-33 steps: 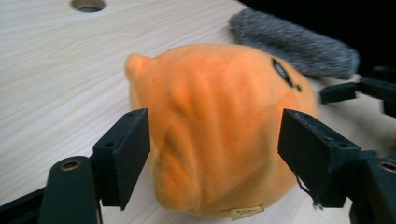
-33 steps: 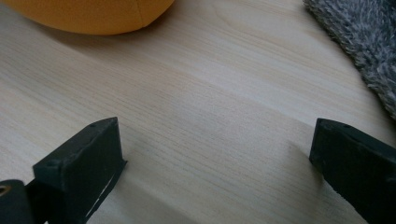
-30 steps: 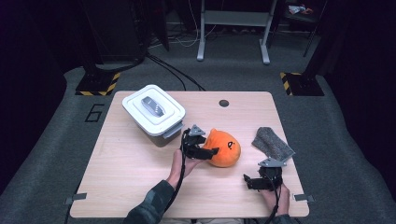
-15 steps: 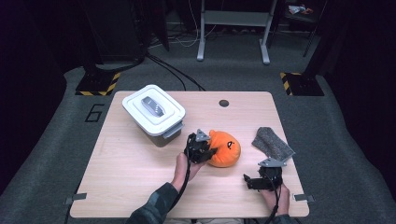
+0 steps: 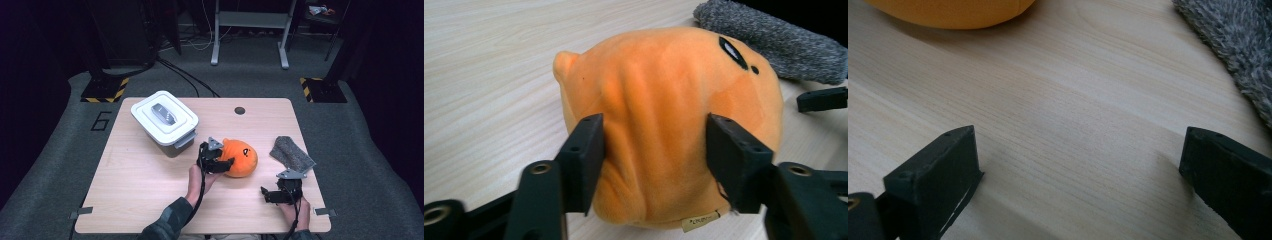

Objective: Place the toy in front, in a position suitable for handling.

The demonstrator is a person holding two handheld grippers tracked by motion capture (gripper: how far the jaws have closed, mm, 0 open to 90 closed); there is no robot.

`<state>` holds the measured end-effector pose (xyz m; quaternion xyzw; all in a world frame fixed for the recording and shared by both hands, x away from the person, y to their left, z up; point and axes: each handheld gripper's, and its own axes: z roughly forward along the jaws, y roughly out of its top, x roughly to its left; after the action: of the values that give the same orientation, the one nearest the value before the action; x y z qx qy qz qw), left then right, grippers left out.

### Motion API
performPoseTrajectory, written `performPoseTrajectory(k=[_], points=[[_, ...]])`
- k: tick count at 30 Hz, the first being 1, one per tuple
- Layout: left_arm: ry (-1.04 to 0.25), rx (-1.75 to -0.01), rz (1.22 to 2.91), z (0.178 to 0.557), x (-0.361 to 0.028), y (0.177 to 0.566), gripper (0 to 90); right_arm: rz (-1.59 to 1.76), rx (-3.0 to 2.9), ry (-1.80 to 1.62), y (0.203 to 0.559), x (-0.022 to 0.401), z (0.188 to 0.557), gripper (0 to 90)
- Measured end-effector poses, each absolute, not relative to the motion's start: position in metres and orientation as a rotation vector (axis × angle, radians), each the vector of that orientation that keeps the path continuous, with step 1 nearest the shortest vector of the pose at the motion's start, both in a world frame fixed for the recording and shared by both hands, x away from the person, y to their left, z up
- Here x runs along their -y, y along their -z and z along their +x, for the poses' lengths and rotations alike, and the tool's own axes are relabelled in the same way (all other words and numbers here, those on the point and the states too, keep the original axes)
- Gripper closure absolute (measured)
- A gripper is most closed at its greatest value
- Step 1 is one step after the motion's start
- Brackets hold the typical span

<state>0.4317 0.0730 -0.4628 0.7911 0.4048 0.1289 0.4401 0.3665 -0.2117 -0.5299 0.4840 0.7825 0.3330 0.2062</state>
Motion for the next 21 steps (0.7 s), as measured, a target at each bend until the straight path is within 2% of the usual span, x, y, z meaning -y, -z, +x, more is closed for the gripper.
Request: performPoseTrajectory(k=[5,9,21], points=[[-0.322,-0.993,1.962,0.43,-0.081,0.458,27.0,1.351,-2.179,-0.928,0.53,0.212,0.367,1.7],[-0.332,-0.986,1.952,0.425,-0.087,0.454,21.9,1.35,-2.179,-0.928,0.53,0.212,0.367,1.7],[-0.36,-0.961,1.952,0.414,-0.112,0.453,22.0,1.347,-2.181,-0.926,0.53,0.212,0.367,1.8]])
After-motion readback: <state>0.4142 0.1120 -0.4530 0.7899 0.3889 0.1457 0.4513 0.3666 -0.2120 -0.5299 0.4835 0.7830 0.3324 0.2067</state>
